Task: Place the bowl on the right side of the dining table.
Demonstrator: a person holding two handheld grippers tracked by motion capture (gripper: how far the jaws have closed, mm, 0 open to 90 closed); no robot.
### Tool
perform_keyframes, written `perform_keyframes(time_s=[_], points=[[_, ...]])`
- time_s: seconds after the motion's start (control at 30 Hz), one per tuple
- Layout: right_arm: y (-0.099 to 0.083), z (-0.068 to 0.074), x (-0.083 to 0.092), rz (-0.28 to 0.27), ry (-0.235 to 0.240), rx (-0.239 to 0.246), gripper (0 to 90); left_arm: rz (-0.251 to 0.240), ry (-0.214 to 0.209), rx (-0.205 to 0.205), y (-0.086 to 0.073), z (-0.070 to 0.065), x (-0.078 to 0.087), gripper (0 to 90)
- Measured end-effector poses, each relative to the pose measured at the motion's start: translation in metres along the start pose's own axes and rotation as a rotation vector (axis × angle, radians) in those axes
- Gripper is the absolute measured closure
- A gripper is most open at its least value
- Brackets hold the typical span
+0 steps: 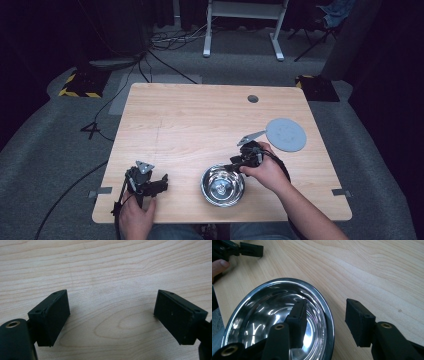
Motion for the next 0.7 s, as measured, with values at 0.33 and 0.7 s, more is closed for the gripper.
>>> perform_keyframes(time_s=[0.33,0.7], points=[[-0.012,-0.004,-0.017,0.065,0.02,0.058,62.2,0.001,0.004,-0.001,0.0,0.0,0.0,13.3],[-0.023,0.0,-0.026,0.145,0.056,0.065,73.9,0.002,0.005,-0.003,0.0,0.0,0.0,13.3]])
Point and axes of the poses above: each handheld gripper's, and its own axes: x roughly backward along the jaws, y roughly out of its top, z roughly to its left, the point moved 8 cm from there along -x, roughly forward along the jaws
